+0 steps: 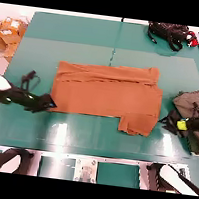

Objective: Fold the shirts.

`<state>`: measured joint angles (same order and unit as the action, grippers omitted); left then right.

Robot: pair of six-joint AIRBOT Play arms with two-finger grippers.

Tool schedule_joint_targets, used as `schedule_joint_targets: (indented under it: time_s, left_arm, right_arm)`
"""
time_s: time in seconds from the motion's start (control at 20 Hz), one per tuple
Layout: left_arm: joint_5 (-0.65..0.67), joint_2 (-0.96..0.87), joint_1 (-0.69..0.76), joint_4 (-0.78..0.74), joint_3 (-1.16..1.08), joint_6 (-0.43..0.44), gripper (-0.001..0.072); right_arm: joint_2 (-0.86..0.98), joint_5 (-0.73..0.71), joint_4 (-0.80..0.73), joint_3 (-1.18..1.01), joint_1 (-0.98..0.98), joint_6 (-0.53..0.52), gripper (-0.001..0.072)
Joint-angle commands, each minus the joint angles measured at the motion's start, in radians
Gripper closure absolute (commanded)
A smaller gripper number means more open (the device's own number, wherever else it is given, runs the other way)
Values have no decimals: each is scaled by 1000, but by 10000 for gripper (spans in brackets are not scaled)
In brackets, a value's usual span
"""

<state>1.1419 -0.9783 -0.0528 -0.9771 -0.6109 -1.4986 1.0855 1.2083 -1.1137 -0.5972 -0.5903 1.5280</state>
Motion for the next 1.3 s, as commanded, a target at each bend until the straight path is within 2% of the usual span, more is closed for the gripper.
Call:
schedule_joint_targets:
  time_s: [0.0, 0.2, 0.45, 0.5, 0.55, 0.6, 0.65, 0.7, 0.8, 1.05, 1.25]
  left_arm:
    - [-258, 10, 168, 27, 122, -101, 224]
    - [-330, -63, 196, 47, 127, -125, 225]
    - [-403, -119, 196, 90, 127, -122, 226]
    - [-436, -127, 196, 89, 127, -124, 230]
    - [-467, -132, 196, 89, 126, -124, 354]
    - [-481, -134, 196, 89, 123, -120, 550]
    - [-473, -134, 196, 84, 113, -113, 679]
    - [-440, -134, 196, 67, 92, -95, 685]
    - [-333, -134, 196, -18, 32, -91, 686]
    - [-12, -133, 196, -220, -100, -109, 686]
    - [126, -110, 196, -279, -114, -105, 686]
  right_arm:
    - [-21, -95, 63, 137, 88, 8, 338]
    - [-20, -156, 109, 161, 228, 9, 339]
    - [-20, -172, 130, 159, 240, 5, 343]
    - [-20, -171, 131, 159, 240, 0, 369]
    - [-21, -169, 131, 159, 240, -10, 441]
    - [-21, -160, 130, 157, 240, -21, 524]
    - [-21, -140, 127, 150, 238, -21, 581]
    - [-22, -119, 127, 139, 237, -26, 595]
    - [-28, -76, 121, 101, 235, -45, 690]
    - [-69, 18, -21, 36, 228, 10, 691]
    - [-125, 130, -156, 34, 220, 67, 691]
